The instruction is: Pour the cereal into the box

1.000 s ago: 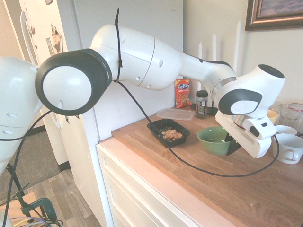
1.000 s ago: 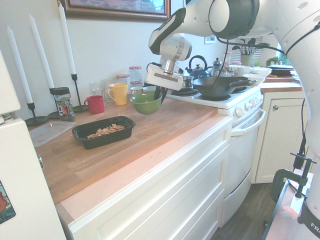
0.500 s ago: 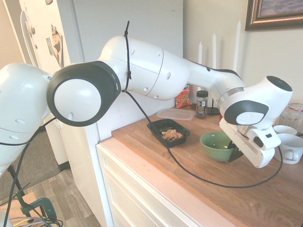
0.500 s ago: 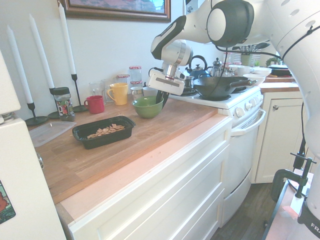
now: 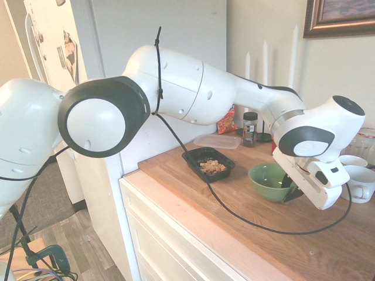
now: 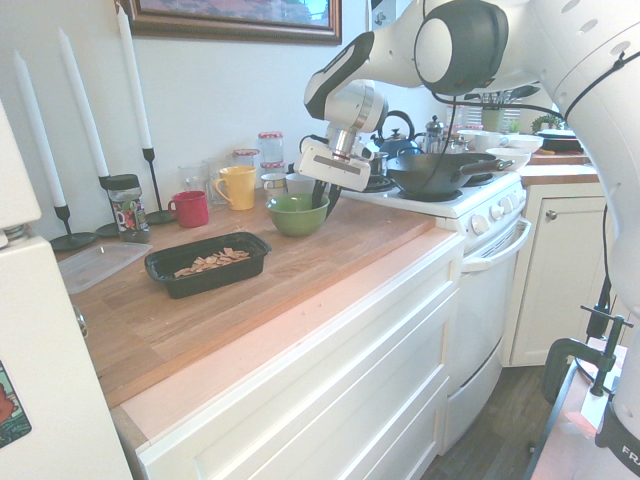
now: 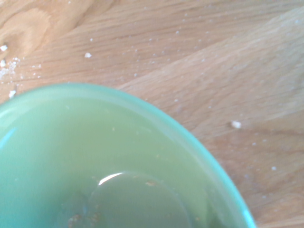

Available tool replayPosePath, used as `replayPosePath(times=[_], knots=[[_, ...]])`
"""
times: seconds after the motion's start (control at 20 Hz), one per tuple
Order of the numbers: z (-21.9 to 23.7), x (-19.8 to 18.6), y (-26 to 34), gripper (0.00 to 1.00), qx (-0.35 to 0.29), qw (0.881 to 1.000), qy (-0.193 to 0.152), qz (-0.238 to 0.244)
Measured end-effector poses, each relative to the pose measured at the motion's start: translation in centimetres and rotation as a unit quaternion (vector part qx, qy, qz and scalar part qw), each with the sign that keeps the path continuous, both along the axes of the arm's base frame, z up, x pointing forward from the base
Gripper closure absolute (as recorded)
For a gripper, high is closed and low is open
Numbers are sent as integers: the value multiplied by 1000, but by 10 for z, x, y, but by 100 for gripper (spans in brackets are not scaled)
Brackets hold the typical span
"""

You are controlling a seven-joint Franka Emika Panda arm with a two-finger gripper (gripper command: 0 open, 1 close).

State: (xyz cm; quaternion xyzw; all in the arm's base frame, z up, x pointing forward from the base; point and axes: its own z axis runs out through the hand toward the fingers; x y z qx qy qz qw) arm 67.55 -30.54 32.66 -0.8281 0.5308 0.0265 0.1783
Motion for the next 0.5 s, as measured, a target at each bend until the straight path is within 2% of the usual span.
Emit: replayPosePath(times=[0.2, 0.5], knots=[[10, -1, -2, 0, -19, 1000, -4, 12], [80, -3, 24, 0, -126, 989, -4, 74]])
